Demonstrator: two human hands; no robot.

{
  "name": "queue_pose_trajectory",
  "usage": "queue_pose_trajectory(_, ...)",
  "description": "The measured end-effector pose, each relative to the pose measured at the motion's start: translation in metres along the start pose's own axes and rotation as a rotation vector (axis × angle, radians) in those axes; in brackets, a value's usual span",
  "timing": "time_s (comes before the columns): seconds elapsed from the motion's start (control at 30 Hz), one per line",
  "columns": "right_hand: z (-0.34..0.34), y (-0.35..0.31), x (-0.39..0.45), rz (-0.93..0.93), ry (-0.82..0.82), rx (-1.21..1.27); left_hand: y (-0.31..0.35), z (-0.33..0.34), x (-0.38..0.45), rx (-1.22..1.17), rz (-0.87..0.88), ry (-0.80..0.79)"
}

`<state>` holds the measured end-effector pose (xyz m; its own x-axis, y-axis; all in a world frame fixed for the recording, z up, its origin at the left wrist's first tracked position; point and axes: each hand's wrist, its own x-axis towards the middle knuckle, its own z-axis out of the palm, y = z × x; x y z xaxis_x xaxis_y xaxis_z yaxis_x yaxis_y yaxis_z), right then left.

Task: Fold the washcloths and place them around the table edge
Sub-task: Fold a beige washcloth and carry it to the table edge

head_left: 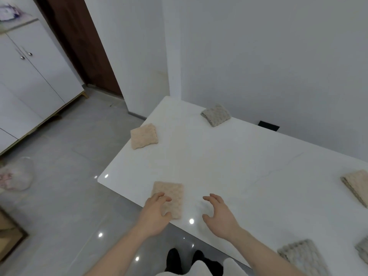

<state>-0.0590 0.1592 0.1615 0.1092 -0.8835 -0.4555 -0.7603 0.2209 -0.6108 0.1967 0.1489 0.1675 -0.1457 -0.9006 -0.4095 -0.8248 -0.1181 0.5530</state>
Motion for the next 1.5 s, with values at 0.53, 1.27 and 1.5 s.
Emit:
queue_pose_trajectory(0.53,0.032,-0.087,0.076,-0.023,-0.043,0.049,-0.082,-0.069,0.019,-0.109,-0.051,0.06)
queue_pose_trajectory(1.27,0.106,-0.188,0.117,0.352,0.253,0.188,-0.183,-0.193,0.144,0.068,0.197,-0.284)
queue_pose_trajectory(1.5,0.11,-0.145,0.081,0.481,0.26,0.197,-0.151,-0.131,0.124,0.085,0.196,-0.568)
